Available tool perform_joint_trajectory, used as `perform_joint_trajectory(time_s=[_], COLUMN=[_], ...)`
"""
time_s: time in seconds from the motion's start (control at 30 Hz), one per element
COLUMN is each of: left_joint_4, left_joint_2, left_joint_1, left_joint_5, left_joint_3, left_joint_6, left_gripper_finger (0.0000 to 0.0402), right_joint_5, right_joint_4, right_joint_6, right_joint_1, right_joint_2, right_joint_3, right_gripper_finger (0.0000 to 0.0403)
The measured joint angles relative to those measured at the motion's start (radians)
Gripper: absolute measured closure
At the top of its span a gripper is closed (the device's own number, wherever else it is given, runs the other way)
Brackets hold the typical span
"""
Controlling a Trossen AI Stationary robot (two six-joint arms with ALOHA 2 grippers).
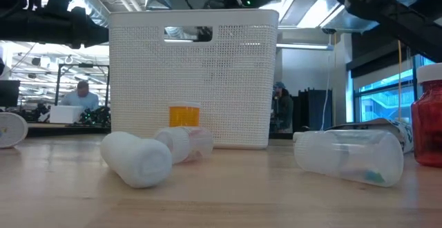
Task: Pick & place medical supplies in basket/bin
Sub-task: Put the rolled brown bandage into the white bin
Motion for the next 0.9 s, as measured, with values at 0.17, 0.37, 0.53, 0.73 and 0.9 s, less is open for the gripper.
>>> perform_joint_trajectory(time_s=[0.17, 0.37, 0.53, 0.73, 0.9], left_joint_4=[0.0, 0.0, 0.0, 0.0, 0.0], left_joint_2=[0.0, 0.0, 0.0, 0.0, 0.0], left_joint_1=[0.0, 0.0, 0.0, 0.0, 0.0], left_joint_5=[0.0, -0.003, -0.003, -0.004, -0.004], left_joint_3=[0.0, 0.0, 0.0, 0.0, 0.0], left_joint_6=[-0.006, -0.006, -0.006, -0.006, -0.006], left_gripper_finger=[0.0396, 0.0396, 0.0396, 0.0396, 0.0395], right_joint_5=[0.052, 0.139, 0.185, 0.167, 0.085], right_joint_4=[-0.049, -0.06, -0.022, -0.062, -0.083], right_joint_6=[-0.017, -0.027, -0.034, -0.009, 0.01], right_joint_1=[-0.073, -0.127, -0.15, -0.141, -0.072], right_joint_2=[0.0, 0.0, 0.0, 0.0, -0.044], right_joint_3=[0.0, -0.001, -0.002, 0.003, 0.014], right_gripper_finger=[0.0122, 0.0122, 0.0122, 0.0122, 0.0122])
